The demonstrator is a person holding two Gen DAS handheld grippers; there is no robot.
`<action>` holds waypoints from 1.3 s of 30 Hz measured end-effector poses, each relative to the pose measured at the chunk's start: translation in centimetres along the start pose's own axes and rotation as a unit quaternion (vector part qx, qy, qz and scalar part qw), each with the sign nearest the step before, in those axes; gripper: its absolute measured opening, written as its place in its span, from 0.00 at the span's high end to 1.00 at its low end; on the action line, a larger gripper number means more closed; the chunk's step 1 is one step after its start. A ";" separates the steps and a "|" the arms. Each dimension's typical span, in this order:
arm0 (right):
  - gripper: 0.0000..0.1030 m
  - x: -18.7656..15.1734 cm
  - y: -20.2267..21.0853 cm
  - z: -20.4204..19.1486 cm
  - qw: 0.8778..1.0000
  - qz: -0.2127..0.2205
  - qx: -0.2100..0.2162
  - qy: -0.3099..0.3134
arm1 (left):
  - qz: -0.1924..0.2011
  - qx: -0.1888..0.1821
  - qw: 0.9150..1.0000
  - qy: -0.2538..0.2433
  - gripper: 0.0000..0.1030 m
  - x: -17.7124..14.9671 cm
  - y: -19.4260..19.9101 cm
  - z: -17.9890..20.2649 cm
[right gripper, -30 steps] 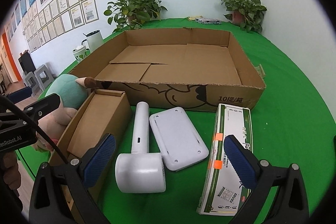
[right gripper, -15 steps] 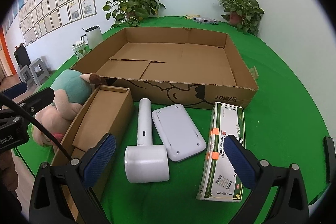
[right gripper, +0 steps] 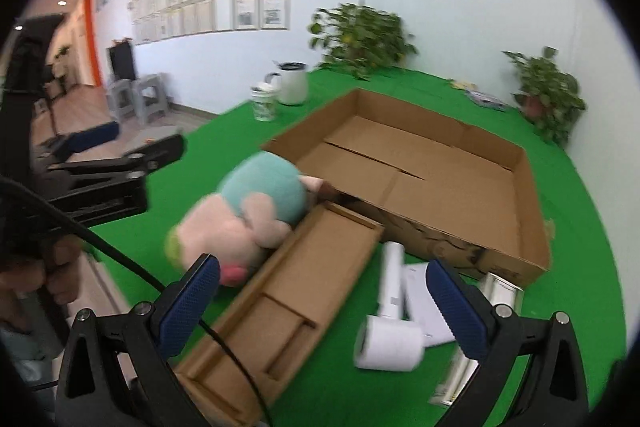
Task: Organize objects
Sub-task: 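Reach both grippers to the plush pig and close around it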
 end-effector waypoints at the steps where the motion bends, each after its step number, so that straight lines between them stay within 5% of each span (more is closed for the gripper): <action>1: 0.00 0.3 0.5 -1.3 0.999 -0.001 0.043 -0.001 | -0.004 0.004 1.000 0.009 0.01 -0.1 0.1 -1.2; 4: 0.00 0.5 1.4 -3.5 0.984 -0.011 0.174 -0.028 | -0.019 0.004 1.000 0.017 0.01 -0.5 0.1 -3.3; 6: 0.00 -0.1 0.1 -3.0 0.982 -0.016 0.186 -0.042 | -0.033 -0.014 0.999 0.011 0.01 -1.1 -0.6 -3.1; 10: 0.00 -2.7 -6.4 1.2 0.996 -0.067 0.034 -0.051 | -0.073 -0.075 0.995 -0.001 0.01 -2.8 -3.4 -1.0; 18: 0.00 -3.2 -8.7 4.2 0.996 -0.039 -0.077 0.006 | -0.139 -0.139 0.980 -0.034 0.01 -7.1 -9.1 3.3; 23: 0.00 -1.8 -9.0 4.3 0.990 -0.002 -0.131 0.055 | -0.141 -0.187 0.972 0.000 0.01 -8.2 -10.5 3.4; 27: 0.00 -0.5 -9.5 4.0 0.993 0.005 -0.107 0.046 | -0.145 -0.233 0.961 0.022 0.25 -9.1 -10.7 3.4; 39: 0.00 1.5 -12.2 -0.3 0.998 -0.039 0.044 -0.008 | -0.132 -0.204 0.968 0.059 0.44 -10.3 -7.8 0.8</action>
Point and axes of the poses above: each gripper's, at about its wrist camera, not at the fingertips, and y roughly against the way its jaws point, z to its right, x to its top, the point moved 6 cm from there along -y, roughly the way its jaws point, and after that the axes turned 6 degrees about -y, right-handed, at the moved point
